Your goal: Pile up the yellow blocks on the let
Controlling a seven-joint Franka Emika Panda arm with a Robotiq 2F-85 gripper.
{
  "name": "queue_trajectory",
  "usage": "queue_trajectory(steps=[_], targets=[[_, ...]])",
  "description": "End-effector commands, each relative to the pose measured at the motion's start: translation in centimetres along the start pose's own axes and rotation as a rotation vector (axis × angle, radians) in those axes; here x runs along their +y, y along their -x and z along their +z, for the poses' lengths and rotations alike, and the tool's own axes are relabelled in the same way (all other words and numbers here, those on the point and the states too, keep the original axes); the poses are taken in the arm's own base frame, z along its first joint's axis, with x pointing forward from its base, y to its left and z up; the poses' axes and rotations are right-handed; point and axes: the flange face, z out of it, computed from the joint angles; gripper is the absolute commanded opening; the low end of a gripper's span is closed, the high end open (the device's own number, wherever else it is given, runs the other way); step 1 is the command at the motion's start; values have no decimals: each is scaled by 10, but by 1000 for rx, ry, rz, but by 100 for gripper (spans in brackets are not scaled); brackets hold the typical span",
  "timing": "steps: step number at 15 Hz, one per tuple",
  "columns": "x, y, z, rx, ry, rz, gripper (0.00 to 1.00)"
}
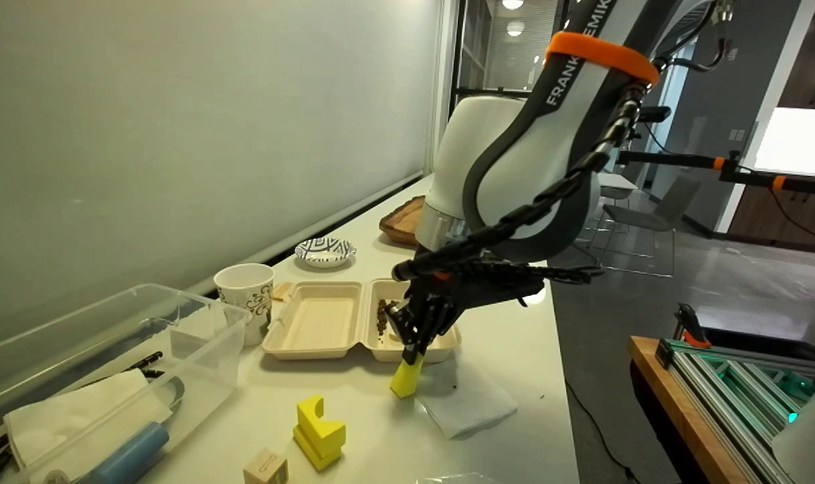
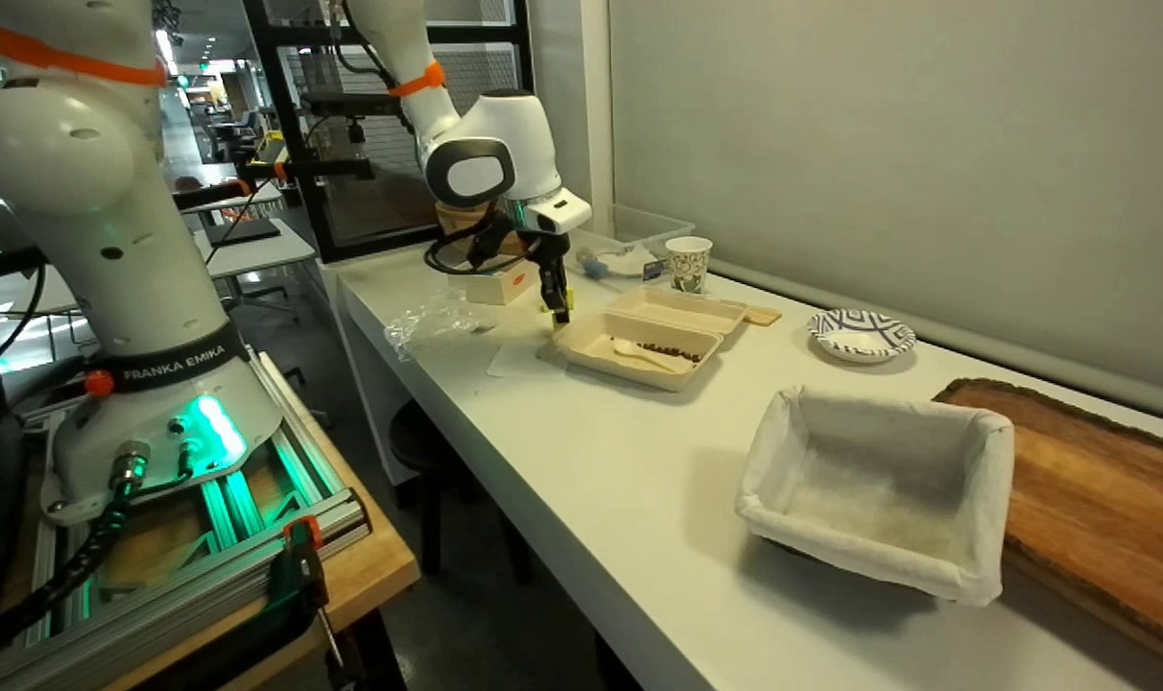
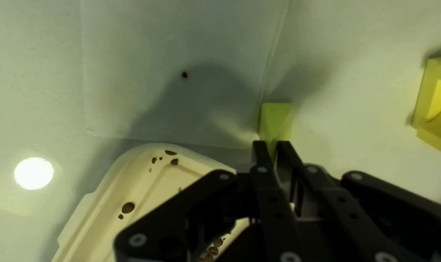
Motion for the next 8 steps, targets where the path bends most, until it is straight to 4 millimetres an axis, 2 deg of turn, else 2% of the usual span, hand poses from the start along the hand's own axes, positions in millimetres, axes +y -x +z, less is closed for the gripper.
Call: queue_trajectory(steps=[1,4,8], targets=[[-7,0,3,-7,-15,19,0],[-22,9,-9,-16,-39,0,2],[-52,31,-31,90,-79,-176,2]])
